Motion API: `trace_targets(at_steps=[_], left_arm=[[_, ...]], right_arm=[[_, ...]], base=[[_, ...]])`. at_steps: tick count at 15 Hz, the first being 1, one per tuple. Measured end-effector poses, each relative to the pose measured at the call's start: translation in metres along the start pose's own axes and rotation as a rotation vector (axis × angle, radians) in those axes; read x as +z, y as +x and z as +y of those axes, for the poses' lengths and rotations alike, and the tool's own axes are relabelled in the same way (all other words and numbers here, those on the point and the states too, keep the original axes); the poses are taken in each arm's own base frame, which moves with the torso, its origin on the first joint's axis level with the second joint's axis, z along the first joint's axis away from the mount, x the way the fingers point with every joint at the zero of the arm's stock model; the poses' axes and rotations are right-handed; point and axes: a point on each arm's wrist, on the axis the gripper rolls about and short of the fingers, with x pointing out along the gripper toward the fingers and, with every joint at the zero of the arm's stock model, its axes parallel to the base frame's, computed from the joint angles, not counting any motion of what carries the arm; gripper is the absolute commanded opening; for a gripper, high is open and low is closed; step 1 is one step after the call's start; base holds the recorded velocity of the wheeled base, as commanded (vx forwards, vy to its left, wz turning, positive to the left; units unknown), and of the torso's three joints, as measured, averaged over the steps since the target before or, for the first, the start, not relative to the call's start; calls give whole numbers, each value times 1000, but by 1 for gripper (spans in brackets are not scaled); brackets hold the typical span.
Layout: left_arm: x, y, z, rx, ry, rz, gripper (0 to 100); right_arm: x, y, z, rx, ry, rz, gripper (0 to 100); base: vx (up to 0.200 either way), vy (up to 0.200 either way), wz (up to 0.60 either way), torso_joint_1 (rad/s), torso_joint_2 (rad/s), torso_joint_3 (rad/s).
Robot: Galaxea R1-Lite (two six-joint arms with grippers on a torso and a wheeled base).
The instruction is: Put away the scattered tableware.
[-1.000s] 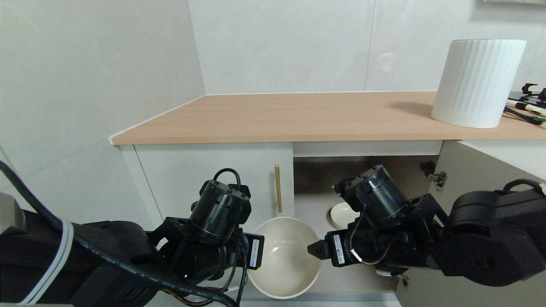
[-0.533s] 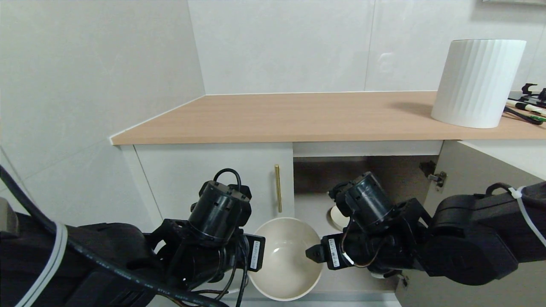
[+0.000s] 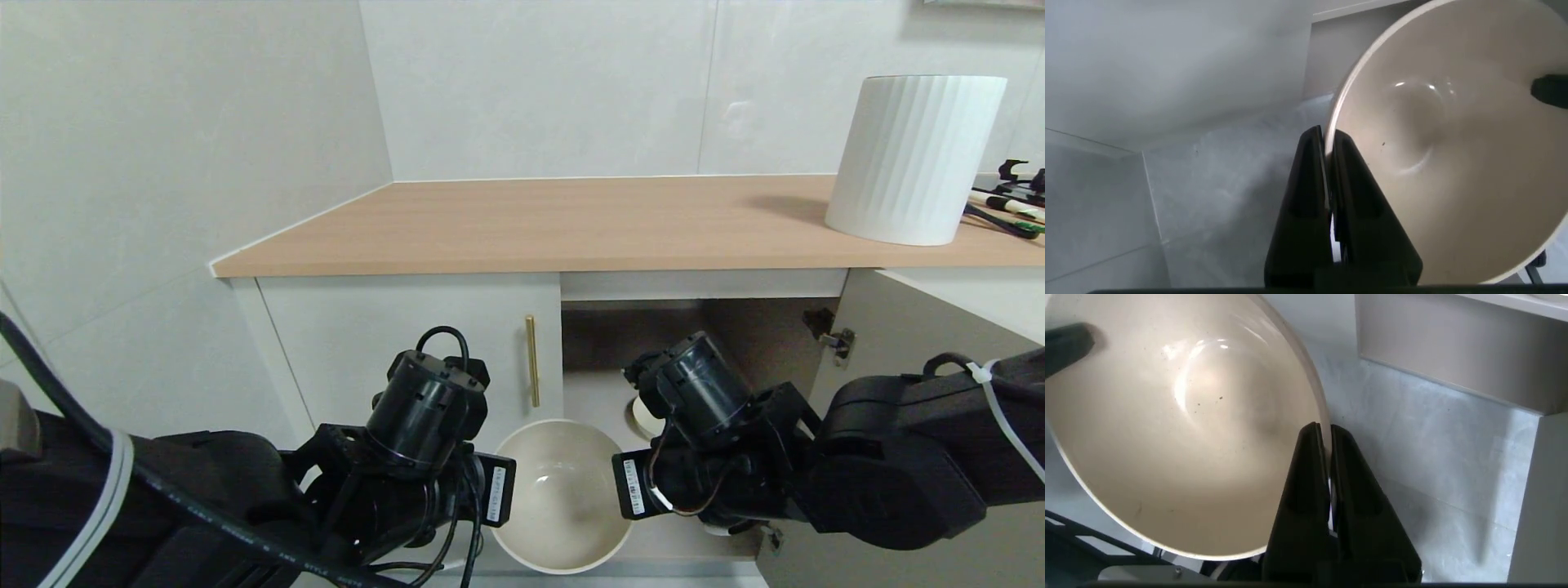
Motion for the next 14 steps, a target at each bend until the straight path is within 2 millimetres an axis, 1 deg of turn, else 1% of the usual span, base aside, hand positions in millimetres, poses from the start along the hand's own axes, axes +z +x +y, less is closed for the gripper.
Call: trace_targets(at_steps=[6,7,14], left_arm=[[-1,0,1,6,2,5,0],[-1,0,1,6,4,5,100],[-4,-1,2,15,25,9,100]], right_arm=[[-1,0,0,-6,-3,3,0],[-1,0,0,-11,-4,0,0],[-2,2,-1,-26,-6,7,0]], base=[[0,0,0,0,0,0],[0,0,0,0,0,0],[0,0,0,0,0,0]])
